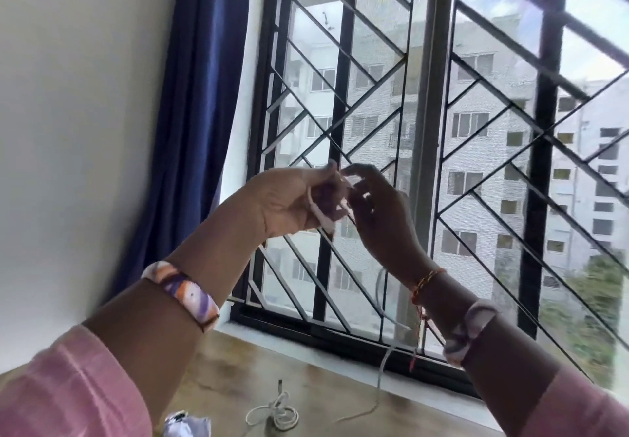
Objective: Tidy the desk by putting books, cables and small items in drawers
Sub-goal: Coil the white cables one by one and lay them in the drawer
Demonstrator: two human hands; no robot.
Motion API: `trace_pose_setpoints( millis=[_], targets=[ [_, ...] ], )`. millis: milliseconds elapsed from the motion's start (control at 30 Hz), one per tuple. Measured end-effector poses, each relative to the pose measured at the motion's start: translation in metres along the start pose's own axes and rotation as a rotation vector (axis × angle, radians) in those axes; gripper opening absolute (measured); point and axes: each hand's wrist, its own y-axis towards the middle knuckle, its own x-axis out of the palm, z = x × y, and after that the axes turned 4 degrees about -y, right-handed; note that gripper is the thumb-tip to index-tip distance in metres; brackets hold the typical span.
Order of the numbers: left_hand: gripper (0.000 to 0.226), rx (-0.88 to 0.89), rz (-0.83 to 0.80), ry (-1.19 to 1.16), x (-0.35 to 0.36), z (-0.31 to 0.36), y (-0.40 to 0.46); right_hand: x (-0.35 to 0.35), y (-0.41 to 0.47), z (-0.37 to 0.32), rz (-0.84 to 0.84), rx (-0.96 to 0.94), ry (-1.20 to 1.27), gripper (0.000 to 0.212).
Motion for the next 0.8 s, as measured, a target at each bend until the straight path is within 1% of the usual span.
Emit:
trace_pose_setpoints(
  millis=[33, 67, 100, 133, 167, 200, 267, 333, 400, 433, 467, 500, 533, 567, 600, 633, 667, 700, 733, 800],
  targets=[
    [0.028, 0.039, 0.008, -0.149, -0.002, 0.004, 0.006, -0.001, 0.0, 0.003, -0.052, 0.124, 0.119, 0.006],
    [0.035, 0.073, 0.023, -0.291, -0.005, 0.01, 0.014, -0.003, 0.0, 0.006, -0.148, 0.248, 0.263, 0.003],
    [0.039, 0.111, 0.068, -0.41, -0.009, 0.017, 0.023, -0.006, -0.001, 0.007, -0.277, 0.357, 0.394, 0.011],
    [0.04, 0.159, 0.144, -0.499, -0.014, 0.024, 0.031, -0.007, -0.003, 0.009, -0.423, 0.421, 0.484, 0.018],
    [0.039, 0.219, 0.224, -0.562, -0.021, 0.03, 0.04, -0.007, -0.005, 0.013, -0.537, 0.431, 0.516, 0.023],
    [0.037, 0.281, 0.297, -0.604, -0.028, 0.036, 0.049, -0.007, -0.007, 0.018, -0.601, 0.424, 0.532, 0.024],
    [0.036, 0.38, 0.383, -0.614, -0.04, 0.039, 0.071, -0.004, -0.008, 0.035, -0.628, 0.448, 0.564, 0.019],
    [0.038, 0.469, 0.458, -0.574, -0.044, 0.032, 0.093, -0.002, -0.013, 0.054, -0.66, 0.482, 0.563, 0.012],
    [0.039, 0.574, 0.547, -0.49, -0.048, 0.02, 0.116, 0.0, -0.02, 0.069, -0.718, 0.516, 0.554, 0.011],
    [0.04, 0.625, 0.562, -0.4, -0.049, 0.012, 0.126, 0.0, -0.022, 0.075, -0.73, 0.54, 0.576, 0.013],
    [0.039, 0.7, 0.568, -0.237, -0.05, 0.004, 0.133, 0.0, -0.023, 0.078, -0.729, 0.563, 0.604, 0.016],
    [0.037, 0.815, 0.589, 0.039, -0.054, -0.006, 0.14, 0.0, -0.022, 0.081, -0.725, 0.586, 0.633, 0.019],
    [0.035, 0.964, 0.623, 0.465, -0.059, -0.016, 0.145, 0.0, -0.02, 0.083, -0.721, 0.601, 0.653, 0.02],
    [0.035, 1.121, 0.624, 0.959, -0.063, -0.026, 0.147, -0.002, -0.016, 0.083, -0.716, 0.608, 0.663, 0.021],
    [0.037, 1.257, 0.561, 1.39, -0.068, -0.032, 0.147, -0.004, -0.011, 0.084, -0.7, 0.617, 0.67, 0.021],
    [0.039, 1.287, 0.475, 1.7, -0.071, -0.035, 0.143, -0.008, -0.005, 0.085, -0.669, 0.634, 0.679, 0.02],
    [0.041, 1.224, 0.409, 1.885, -0.074, -0.036, 0.141, -0.012, 0.0, 0.087, -0.629, 0.667, 0.689, 0.02],
    [0.044, 1.133, 0.357, 1.983, -0.074, -0.036, 0.138, -0.015, 0.006, 0.089, -0.59, 0.703, 0.699, 0.018],
    [0.047, 1.015, 0.302, 2.009, -0.074, -0.036, 0.137, -0.019, 0.01, 0.092, -0.562, 0.734, 0.709, 0.017],
    [0.063, 0.748, 0.138, 1.885, -0.069, -0.036, 0.13, -0.022, 0.016, 0.094, -0.546, 0.772, 0.73, 0.017]
  ],
)
